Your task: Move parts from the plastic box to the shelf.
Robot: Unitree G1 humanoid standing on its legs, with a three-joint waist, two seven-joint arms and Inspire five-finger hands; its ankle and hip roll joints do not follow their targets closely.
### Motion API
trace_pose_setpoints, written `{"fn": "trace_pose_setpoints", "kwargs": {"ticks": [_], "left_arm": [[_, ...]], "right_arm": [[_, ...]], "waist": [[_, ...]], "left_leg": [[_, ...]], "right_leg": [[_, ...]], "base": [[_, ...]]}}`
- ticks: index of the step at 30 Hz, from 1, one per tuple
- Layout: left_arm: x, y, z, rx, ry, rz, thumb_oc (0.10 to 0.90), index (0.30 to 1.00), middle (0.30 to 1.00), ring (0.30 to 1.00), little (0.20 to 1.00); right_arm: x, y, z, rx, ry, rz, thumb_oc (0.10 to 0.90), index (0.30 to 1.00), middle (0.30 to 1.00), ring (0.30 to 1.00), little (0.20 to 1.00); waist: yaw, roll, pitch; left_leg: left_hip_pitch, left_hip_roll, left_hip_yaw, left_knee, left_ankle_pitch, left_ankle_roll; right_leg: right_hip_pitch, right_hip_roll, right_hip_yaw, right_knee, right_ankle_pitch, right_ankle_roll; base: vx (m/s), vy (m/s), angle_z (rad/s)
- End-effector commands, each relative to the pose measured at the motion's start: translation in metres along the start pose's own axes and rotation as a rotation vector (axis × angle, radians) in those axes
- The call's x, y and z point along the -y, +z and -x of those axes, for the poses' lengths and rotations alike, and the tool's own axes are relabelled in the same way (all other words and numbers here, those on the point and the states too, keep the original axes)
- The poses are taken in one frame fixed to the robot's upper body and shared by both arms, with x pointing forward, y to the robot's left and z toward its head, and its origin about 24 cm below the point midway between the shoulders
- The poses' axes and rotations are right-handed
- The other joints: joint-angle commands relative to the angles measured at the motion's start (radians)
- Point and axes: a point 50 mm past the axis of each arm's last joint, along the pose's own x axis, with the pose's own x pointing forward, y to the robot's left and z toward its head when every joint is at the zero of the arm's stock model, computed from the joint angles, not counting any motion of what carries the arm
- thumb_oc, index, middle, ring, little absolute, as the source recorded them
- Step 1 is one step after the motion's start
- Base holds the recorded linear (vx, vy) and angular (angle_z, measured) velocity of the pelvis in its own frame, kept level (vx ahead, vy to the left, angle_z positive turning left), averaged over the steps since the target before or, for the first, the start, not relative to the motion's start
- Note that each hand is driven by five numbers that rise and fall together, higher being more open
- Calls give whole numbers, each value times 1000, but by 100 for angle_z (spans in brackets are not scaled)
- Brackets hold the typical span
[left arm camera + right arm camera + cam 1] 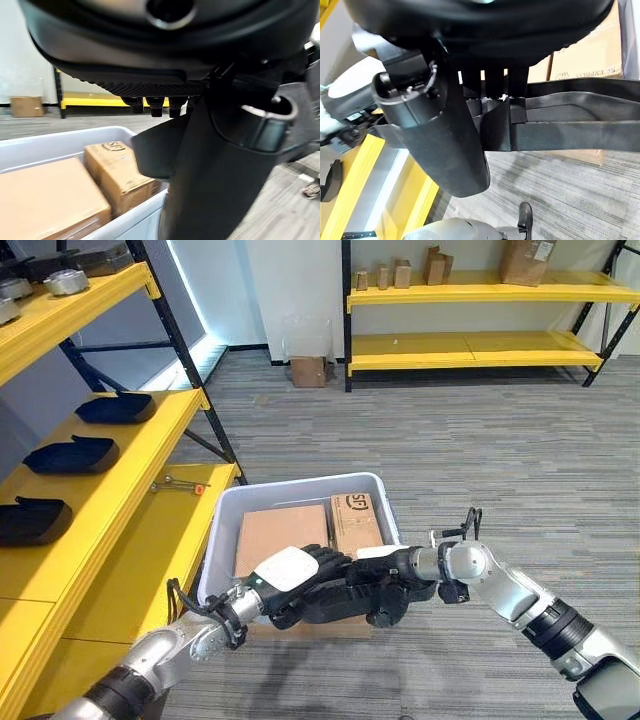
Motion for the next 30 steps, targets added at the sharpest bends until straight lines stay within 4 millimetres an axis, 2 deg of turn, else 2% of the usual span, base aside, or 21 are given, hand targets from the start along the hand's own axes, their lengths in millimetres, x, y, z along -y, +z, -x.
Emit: {"fn": "trace_pose_setpoints", "kwargs": {"ticks": [1, 10, 20, 21, 22, 23, 24, 25, 26, 27, 30], "left_arm": [[-50, -5, -26, 18, 229, -91, 900, 1000, 1000, 1000, 1000], [-54, 18, -46, 141, 235, -56, 900, 1000, 1000, 1000, 1000], [-61, 38, -56, 249, 270, 4, 900, 1000, 1000, 1000, 1000], [-63, 45, -59, 281, 269, 7, 875, 964, 964, 964, 964], [-64, 49, -60, 306, 269, 12, 873, 962, 962, 962, 962], [-66, 54, -61, 338, 271, 12, 808, 871, 871, 871, 871], [-67, 57, -62, 353, 274, 15, 643, 640, 640, 640, 640], [-70, 64, -63, 395, 287, 20, 547, 506, 506, 506, 506], [-72, 67, -63, 415, 295, 23, 520, 467, 467, 467, 467], [-77, 75, -65, 452, 313, 28, 400, 300, 300, 300, 300], [-89, 90, -67, 532, 362, 43, 400, 300, 300, 300, 300]], "right_arm": [[33, 84, 6, 361, -116, 221, 400, 300, 300, 300, 300], [37, 92, 4, 398, -131, 224, 400, 300, 300, 300, 300], [37, 99, 3, 439, -127, 236, 400, 300, 300, 300, 300], [36, 101, 2, 453, -127, 238, 400, 300, 300, 300, 300], [37, 103, 3, 462, -128, 238, 400, 300, 300, 300, 300], [37, 105, 3, 470, -124, 240, 400, 300, 300, 300, 300], [37, 106, 3, 474, -123, 240, 400, 300, 300, 300, 300], [37, 108, 2, 480, -124, 242, 400, 300, 300, 300, 300], [36, 109, 2, 482, -127, 243, 400, 300, 300, 300, 300], [36, 110, 1, 484, -135, 241, 400, 300, 300, 300, 300], [39, 112, -1, 486, -148, 217, 400, 300, 300, 300, 300]], "waist": [[-4, -58, -66], [-15, -60, -70], [-20, -66, -74], [-22, -68, -74], [-22, -68, -74], [-24, -69, -73], [-25, -70, -73], [-26, -71, -73], [-26, -71, -74], [-29, -72, -75], [-34, -74, -79]], "left_leg": [[-48, 88, -6, 27, -22, -32], [-47, 90, 0, 32, -27, -32], [-43, 89, 4, 29, -30, -32], [-43, 90, 5, 29, -30, -32], [-43, 90, 6, 30, -30, -32], [-43, 91, 7, 31, -32, -32], [-43, 91, 8, 31, -33, -32], [-43, 92, 8, 32, -32, -32], [-43, 92, 9, 32, -32, -32], [-43, 92, 10, 31, -33, -32], [-40, 92, 15, 29, -35, -32]], "right_leg": [[53, -151, -60, -63, 29, 96], [54, -153, -59, -62, 27, 99], [57, -151, -58, -66, 27, 100], [57, -151, -59, -64, 27, 100], [58, -151, -61, -64, 26, 100], [58, -150, -60, -64, 25, 100], [58, -150, -60, -64, 25, 100], [58, -150, -61, -63, 25, 100], [58, -150, -61, -62, 24, 100], [58, -150, -62, -61, 24, 101], [61, -150, -64, -64, 23, 101]], "base": [[0, 0, 0], [0, 0, 0], [-2, -7, -2], [0, 0, 0], [0, 0, 0], [0, 0, 0], [0, 0, 0], [0, 0, 0], [0, 0, 0], [0, 0, 0], [0, 0, 0]]}}
